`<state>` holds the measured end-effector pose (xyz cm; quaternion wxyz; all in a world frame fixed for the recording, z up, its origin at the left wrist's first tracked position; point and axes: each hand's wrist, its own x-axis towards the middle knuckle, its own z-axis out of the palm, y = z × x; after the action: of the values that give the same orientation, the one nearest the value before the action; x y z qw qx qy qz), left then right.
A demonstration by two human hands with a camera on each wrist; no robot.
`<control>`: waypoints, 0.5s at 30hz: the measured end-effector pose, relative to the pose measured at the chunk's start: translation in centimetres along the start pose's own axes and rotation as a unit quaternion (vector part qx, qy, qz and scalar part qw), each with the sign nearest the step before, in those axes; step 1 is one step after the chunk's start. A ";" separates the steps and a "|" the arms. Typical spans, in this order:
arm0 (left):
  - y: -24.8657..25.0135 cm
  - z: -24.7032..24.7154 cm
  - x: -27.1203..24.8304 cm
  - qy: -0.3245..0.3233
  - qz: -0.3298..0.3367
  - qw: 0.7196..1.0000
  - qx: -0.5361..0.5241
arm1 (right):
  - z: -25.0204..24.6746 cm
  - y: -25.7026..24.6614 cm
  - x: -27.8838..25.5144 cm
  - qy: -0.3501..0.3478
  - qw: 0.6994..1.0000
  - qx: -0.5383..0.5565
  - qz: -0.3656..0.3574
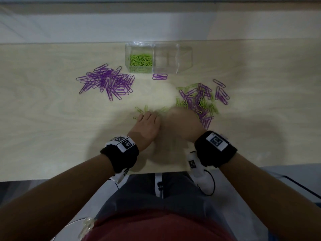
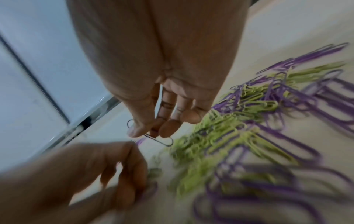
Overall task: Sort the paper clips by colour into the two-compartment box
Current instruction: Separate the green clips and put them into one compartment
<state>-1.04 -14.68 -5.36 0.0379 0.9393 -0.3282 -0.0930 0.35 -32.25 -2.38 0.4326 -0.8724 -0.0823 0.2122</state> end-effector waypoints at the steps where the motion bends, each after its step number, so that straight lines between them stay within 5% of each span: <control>1: 0.1 0.1 -0.1 -0.007 -0.007 1.000 0.007 | -0.6 -0.2 0.6 0.027 0.999 0.027 0.012; 6: 0.3 -0.4 -0.3 -0.041 -0.027 0.999 0.021 | -3.3 -1.4 5.2 0.117 0.982 0.140 0.041; 8: -0.7 -1.3 0.3 -0.049 -0.068 0.995 -0.059 | -4.5 -1.3 6.0 0.131 0.979 0.148 0.052; 12: -3.8 -3.4 2.6 0.043 -0.115 0.985 -0.119 | -6.4 0.3 3.9 0.117 0.992 0.017 0.052; 15: -5.3 -3.9 4.1 0.044 -0.152 0.980 -0.121 | -6.0 2.2 0.1 0.035 0.995 -0.073 0.053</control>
<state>6.08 -13.08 -2.81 0.1509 0.9699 -0.1661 -0.0948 2.97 -37.86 -0.92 0.3588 -0.9115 -0.0364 0.1977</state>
